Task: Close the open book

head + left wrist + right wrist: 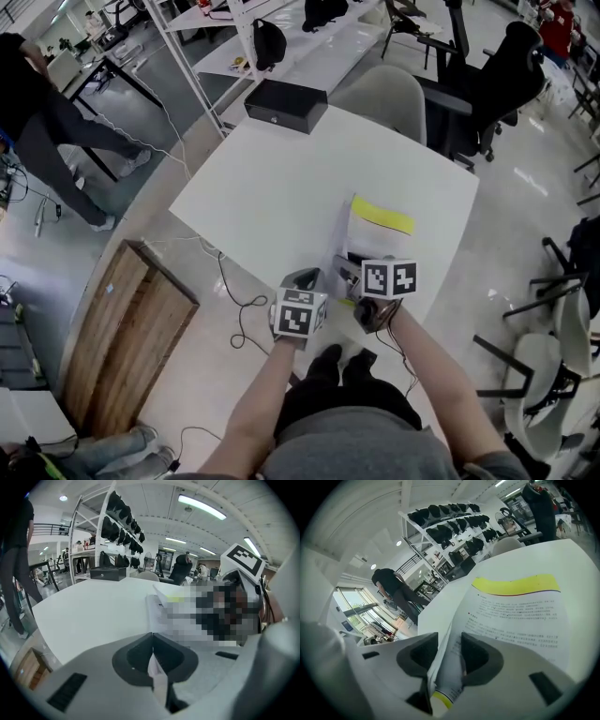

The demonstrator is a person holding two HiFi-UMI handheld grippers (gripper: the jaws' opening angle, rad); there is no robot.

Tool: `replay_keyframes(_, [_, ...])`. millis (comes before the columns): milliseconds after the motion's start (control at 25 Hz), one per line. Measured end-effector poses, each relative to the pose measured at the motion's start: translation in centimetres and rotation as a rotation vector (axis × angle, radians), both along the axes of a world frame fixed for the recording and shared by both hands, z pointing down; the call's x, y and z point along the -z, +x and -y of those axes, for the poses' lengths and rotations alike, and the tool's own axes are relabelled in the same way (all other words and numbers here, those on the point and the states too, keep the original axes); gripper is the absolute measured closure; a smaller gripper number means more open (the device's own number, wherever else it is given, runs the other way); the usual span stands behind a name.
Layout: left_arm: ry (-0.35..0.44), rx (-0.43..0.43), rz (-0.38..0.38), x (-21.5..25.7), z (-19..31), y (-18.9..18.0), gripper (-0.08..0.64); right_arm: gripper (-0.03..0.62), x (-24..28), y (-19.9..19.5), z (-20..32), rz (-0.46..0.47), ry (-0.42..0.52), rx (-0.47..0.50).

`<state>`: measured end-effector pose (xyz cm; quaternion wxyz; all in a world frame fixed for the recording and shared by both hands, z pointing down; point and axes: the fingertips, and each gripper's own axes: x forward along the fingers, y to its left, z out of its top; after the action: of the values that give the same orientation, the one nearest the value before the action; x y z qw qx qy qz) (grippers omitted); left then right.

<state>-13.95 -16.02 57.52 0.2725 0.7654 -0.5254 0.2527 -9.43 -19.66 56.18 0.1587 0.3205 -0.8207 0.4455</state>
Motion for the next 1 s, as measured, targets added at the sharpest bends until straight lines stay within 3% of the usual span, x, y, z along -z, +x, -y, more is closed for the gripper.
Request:
replay_keyframes(440, [0.009, 0.013, 0.004, 0.6, -0.3, -0.7, 0.552, 0.37, 0.1, -1.0, -0.7, -0.019, 0.005, 0.063])
replay_keyframes(1000, [0.038, 0.031, 0.007, 1.6, -0.9, -1.7, 0.553, 0.401, 1.1, 0.1, -2.2, 0.0, 0.053, 0.037])
